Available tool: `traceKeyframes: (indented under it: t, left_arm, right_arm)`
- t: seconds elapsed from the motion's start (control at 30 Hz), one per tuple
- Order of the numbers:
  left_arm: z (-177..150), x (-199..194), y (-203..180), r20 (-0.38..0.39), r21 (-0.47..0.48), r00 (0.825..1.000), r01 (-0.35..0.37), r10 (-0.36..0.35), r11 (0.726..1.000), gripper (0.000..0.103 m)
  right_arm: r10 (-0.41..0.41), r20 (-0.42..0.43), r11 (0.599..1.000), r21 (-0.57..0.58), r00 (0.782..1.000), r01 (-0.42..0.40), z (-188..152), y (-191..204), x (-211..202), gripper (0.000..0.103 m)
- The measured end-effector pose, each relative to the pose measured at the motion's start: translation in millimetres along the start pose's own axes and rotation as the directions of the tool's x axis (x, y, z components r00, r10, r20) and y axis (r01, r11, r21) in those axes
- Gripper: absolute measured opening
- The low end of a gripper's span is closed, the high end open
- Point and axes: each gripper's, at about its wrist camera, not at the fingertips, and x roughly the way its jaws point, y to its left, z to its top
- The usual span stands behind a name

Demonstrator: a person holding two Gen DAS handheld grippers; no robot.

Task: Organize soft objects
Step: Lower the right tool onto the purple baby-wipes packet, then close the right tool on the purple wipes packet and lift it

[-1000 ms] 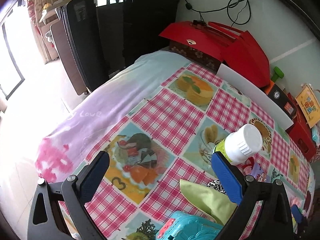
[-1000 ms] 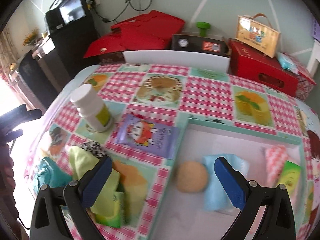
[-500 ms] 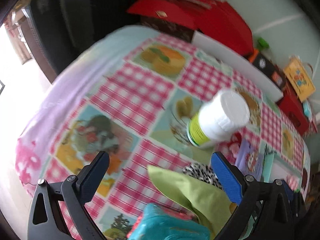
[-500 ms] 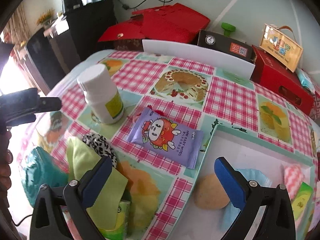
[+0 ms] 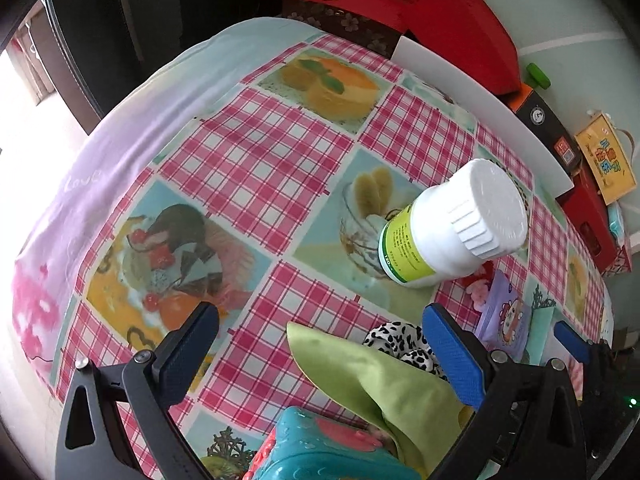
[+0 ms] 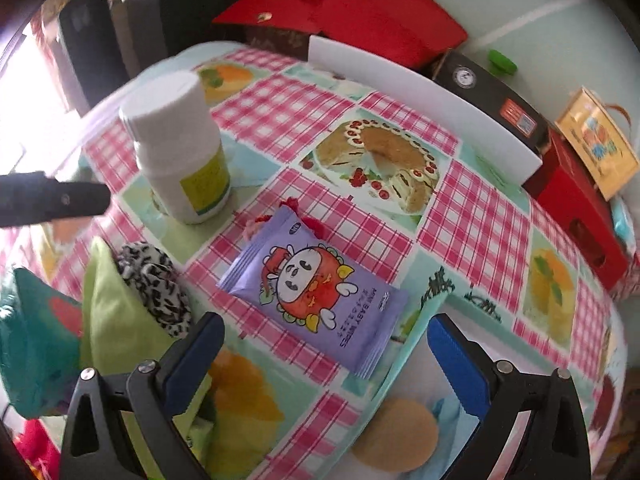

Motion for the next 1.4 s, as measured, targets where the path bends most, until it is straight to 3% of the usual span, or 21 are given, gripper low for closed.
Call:
traceKeyframes:
  t: [0.43, 0.67, 0.9, 1.13, 1.23, 1.3, 1.4]
  left_arm:
    - [1, 1, -2, -0.004, 0.0, 1.0, 0.012, -0.012, 1.0, 0.101]
    - [2, 3, -2, -0.008, 0.004, 1.0, 0.016, -0.016, 1.0, 0.101]
    - [2, 4, -3, -0.009, 0.005, 1.0, 0.016, -0.016, 1.0, 0.101]
    - [1, 4, -4, -0.009, 0.007, 1.0, 0.018, -0.018, 1.0, 0.101]
    - [2, 4, -4, -0.009, 0.008, 1.0, 0.019, -0.018, 1.0, 0.101]
    - [1, 3, -4, -0.008, 0.007, 1.0, 0.018, -0.018, 1.0, 0.101]
    - [1, 3, -4, -0.009, 0.01, 1.0, 0.019, -0.019, 1.0, 0.101]
  right_arm:
    - [0.01, -0.068, 0.991, -0.135, 0.998, -0.019, 16, 18, 28, 0.089]
    - [0.069, -0.086, 0.993, -0.09, 0.994, -0.077, 16, 11, 35, 0.081]
    - [0.106, -0.057, 0.994, -0.029, 0.993, -0.108, 15, -2, 28, 0.059]
    - [0.147, -0.005, 0.988, 0.042, 0.989, -0.146, 11, -10, 18, 0.048]
    - [0.165, 0.025, 0.983, 0.08, 0.986, -0.166, 8, -15, 13, 0.038]
    - [0.18, 0.052, 0.976, 0.114, 0.982, -0.185, 7, -19, 9, 0.024]
    - [0.19, 0.075, 0.969, 0.145, 0.979, -0.2, 3, -21, 6, 0.02]
